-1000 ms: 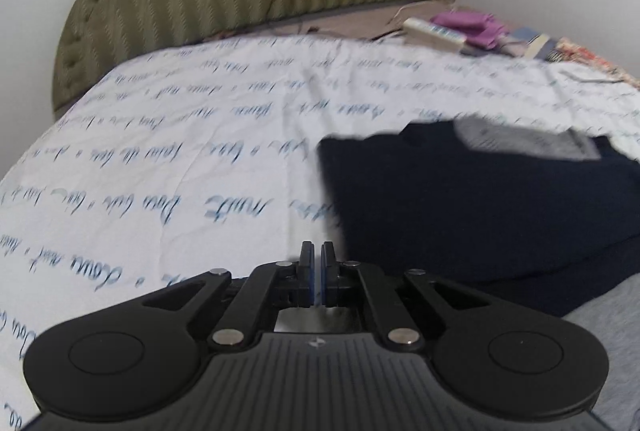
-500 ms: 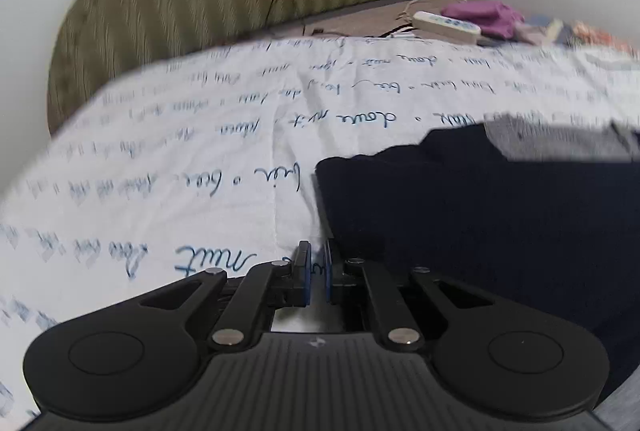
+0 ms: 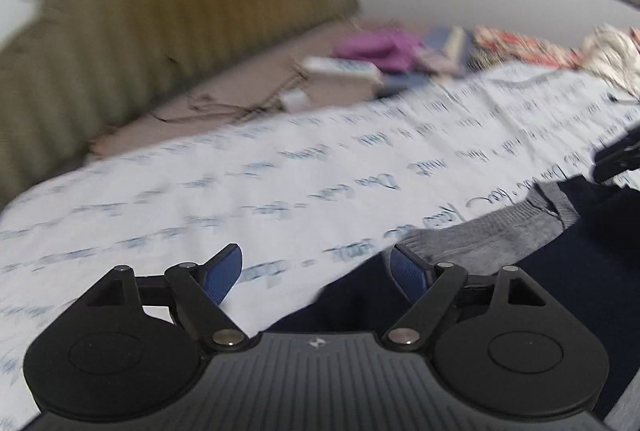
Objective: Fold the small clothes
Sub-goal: 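Grasp the grey ribbed hem with both tools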
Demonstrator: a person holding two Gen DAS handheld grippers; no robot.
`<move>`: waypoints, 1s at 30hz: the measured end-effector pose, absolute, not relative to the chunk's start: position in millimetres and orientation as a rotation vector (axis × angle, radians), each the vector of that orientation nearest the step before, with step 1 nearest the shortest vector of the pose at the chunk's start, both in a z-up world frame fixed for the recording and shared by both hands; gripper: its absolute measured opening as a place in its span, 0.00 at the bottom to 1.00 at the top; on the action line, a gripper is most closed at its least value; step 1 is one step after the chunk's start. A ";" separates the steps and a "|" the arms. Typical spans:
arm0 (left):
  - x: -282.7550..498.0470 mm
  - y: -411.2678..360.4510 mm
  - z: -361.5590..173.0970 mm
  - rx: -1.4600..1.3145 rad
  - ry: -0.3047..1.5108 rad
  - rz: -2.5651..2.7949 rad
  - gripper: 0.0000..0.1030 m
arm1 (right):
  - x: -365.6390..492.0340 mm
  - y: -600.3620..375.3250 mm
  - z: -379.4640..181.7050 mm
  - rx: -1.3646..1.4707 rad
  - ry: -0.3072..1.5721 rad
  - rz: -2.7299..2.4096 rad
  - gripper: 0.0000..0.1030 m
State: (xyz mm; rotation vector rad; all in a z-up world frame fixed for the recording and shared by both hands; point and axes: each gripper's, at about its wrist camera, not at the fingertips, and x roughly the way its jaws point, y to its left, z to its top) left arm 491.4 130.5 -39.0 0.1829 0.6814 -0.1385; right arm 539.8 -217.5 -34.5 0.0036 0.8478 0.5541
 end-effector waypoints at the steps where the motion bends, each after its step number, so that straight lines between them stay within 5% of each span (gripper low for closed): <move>1: 502.5 125.3 -43.2 0.189 0.713 -0.164 0.79 | 544.5 -211.4 -35.7 -0.033 0.859 0.555 0.71; 6: 525.1 98.3 -67.6 0.296 0.835 -0.231 0.79 | 558.5 -194.6 -48.5 -0.129 0.928 0.622 0.71; 12: 523.2 89.5 -72.6 0.392 0.766 -0.210 0.81 | 556.8 -185.4 -67.8 -0.244 0.946 0.658 0.78; 18: 519.3 91.5 -72.3 0.465 0.736 -0.223 0.80 | 553.4 -189.3 -60.0 -0.216 0.883 0.700 0.70; 30: 524.0 92.7 -77.4 0.557 0.710 -0.196 0.88 | 555.5 -177.0 -71.4 -0.278 0.883 0.739 0.74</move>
